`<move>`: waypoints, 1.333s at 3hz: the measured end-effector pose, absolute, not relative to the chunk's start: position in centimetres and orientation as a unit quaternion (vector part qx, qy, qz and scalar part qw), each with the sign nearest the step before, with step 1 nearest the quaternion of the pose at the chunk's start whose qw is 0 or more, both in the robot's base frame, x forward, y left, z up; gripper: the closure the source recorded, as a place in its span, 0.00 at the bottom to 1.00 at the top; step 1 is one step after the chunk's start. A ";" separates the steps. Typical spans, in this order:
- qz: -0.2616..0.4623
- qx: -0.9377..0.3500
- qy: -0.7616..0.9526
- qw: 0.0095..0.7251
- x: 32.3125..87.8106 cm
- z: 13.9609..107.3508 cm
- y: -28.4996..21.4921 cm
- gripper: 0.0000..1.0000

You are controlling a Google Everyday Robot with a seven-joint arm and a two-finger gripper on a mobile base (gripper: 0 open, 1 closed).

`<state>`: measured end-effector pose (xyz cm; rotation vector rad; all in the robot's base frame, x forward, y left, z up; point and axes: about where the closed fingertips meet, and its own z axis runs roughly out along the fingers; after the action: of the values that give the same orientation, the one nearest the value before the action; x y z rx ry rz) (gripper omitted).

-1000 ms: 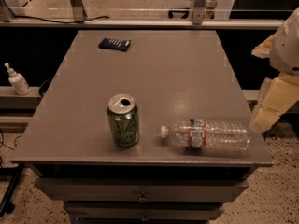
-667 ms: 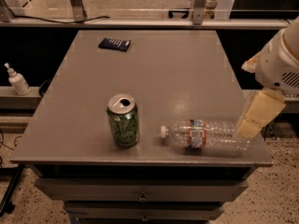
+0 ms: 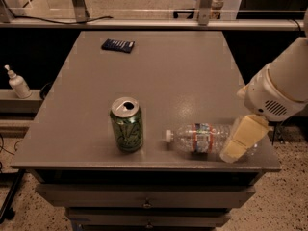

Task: Pick water bottle

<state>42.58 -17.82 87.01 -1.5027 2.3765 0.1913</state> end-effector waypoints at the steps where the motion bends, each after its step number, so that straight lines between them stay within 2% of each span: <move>1: 0.090 -0.508 0.842 0.154 41.6 84.6 -17.8 0.00; 2: 0.107 -0.501 0.845 0.153 41.0 83.0 -17.5 0.18; 4: 0.082 -0.511 0.838 0.172 43.6 85.9 -17.9 0.65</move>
Offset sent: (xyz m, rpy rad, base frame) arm -0.0225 0.0065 -0.0646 0.1052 0.0973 -0.0558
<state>43.61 -17.94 85.91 -1.4498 2.3803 0.2338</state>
